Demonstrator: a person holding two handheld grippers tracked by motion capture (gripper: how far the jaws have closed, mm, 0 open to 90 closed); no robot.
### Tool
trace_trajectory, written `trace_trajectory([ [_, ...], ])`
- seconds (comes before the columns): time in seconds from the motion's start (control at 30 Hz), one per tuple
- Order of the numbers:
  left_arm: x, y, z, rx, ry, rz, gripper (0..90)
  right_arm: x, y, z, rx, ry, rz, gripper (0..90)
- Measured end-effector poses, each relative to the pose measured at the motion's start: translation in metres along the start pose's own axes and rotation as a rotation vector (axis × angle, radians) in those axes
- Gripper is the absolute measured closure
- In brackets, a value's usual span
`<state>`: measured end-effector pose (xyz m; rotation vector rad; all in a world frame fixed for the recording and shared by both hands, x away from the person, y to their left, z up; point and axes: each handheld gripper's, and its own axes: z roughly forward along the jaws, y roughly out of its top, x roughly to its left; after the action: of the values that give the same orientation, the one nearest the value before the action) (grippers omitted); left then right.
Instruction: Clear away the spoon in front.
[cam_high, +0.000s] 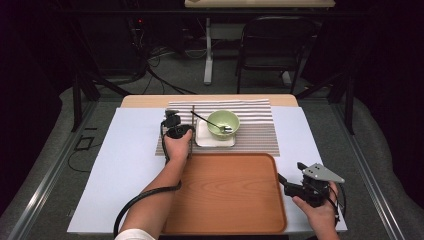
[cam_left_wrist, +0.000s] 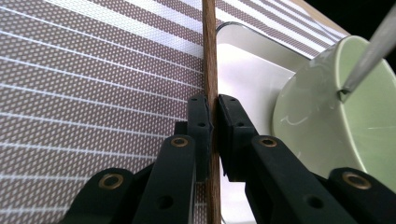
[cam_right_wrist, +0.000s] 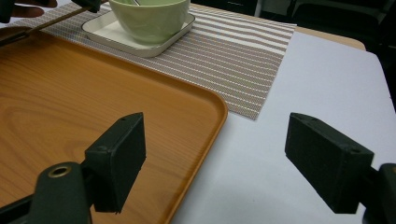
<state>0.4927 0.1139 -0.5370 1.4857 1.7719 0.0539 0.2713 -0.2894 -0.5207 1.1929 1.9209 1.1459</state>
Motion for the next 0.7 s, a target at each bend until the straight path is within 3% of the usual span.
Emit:
trace_trajectory([
  [0.5, 0.002, -0.01, -0.039, -0.051, -0.022, 0.016, 84.7, 0.001, 0.0, 0.0, -0.003, -0.001, -0.003, 20.1],
  [0.7, 0.001, -0.019, -0.059, -0.064, -0.019, 0.064, 84.7, 0.001, 0.0, 0.0, -0.003, -0.003, -0.003, 20.2],
])
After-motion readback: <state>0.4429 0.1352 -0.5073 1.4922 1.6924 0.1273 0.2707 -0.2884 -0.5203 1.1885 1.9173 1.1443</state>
